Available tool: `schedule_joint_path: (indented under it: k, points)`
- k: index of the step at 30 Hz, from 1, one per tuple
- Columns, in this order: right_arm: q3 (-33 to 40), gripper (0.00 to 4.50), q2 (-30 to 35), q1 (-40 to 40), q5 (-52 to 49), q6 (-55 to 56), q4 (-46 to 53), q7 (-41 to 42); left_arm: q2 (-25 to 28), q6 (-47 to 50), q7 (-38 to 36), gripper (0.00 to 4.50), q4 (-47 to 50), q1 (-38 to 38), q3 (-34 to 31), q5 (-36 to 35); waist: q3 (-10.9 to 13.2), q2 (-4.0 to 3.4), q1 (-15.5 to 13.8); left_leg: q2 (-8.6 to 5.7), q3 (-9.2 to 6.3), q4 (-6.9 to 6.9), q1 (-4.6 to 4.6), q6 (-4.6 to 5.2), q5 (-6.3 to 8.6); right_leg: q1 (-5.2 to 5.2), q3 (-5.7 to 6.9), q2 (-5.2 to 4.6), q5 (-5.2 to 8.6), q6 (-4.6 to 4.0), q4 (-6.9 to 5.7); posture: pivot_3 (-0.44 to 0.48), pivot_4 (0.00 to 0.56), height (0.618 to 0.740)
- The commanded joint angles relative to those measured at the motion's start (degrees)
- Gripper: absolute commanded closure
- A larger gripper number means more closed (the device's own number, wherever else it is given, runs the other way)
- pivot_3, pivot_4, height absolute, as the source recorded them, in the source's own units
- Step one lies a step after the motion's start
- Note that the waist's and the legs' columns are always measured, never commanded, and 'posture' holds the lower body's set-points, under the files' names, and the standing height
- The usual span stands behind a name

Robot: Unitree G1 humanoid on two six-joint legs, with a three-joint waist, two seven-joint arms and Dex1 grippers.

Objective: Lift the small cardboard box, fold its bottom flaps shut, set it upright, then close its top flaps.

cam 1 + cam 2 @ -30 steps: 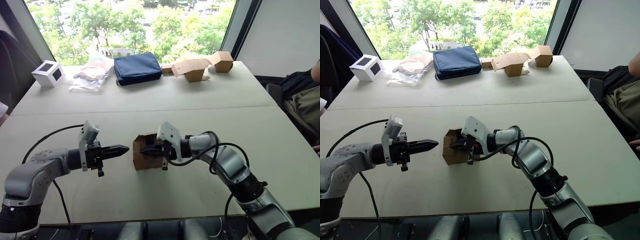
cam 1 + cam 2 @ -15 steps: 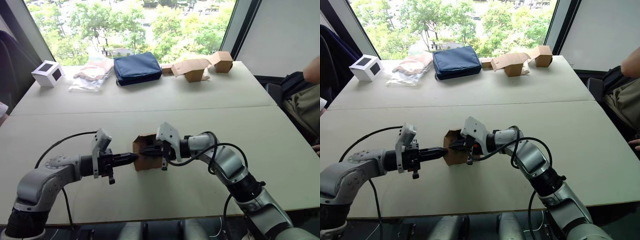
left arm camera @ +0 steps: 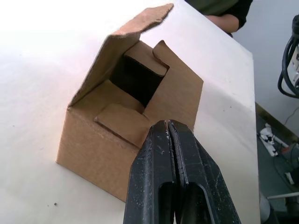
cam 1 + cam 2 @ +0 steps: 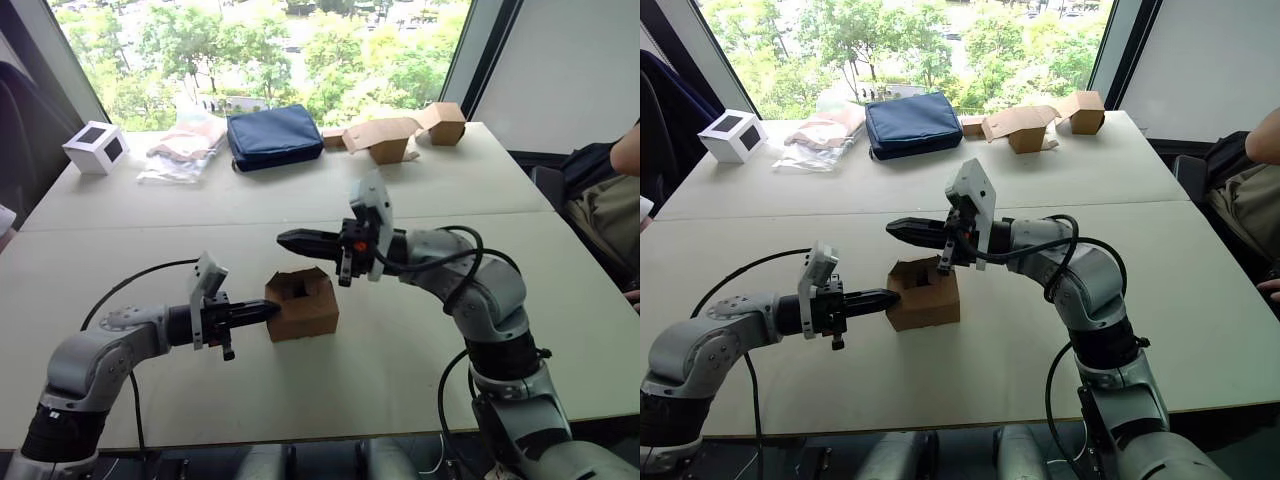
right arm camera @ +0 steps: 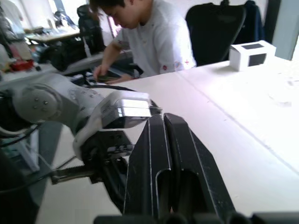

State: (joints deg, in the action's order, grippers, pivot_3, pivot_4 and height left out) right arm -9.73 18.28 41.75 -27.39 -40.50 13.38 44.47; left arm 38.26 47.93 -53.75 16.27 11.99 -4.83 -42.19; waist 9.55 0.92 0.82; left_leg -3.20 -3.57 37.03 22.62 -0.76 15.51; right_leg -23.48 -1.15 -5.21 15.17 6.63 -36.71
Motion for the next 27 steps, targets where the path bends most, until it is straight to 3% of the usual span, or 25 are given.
schedule_joint_path:
  k: [1, 12, 27]
  points:
    - [-7.71, 4.50, 2.28, 0.54, 11.39, 9.00, -4.44, -1.08, 0.52, -0.96, -0.85, 4.46, -0.11, 1.23, 0.48, 0.29, 0.00, 0.00, 0.00, -0.01, 0.03, 0.00, 0.00, 0.00, 0.00, -0.02, 0.02, 0.00, 0.00, 0.00, 0.00, 0.000, 0.150, 0.740]
    - [-12.16, 4.50, 4.64, -7.46, 13.15, 10.83, 0.16, 4.90, 1.15, 2.11, 0.10, 4.46, 1.44, 4.74, 0.89, -0.83, 0.01, 0.00, -0.02, 0.00, 0.03, 0.00, 0.02, 0.00, -0.01, 0.03, 0.02, 0.04, -0.01, 0.01, 0.06, 0.000, 0.150, 0.740]
    - [-12.15, 4.50, 3.53, -8.48, 15.03, 11.33, -1.60, 5.21, 7.58, 7.74, -0.29, 4.46, 6.14, 7.67, -2.05, -5.86, 0.01, 0.01, 0.01, 0.02, 0.01, 0.00, 0.01, -0.01, -0.01, 0.03, 0.02, 0.08, -0.01, 0.01, 0.09, 0.000, 0.150, 0.740]
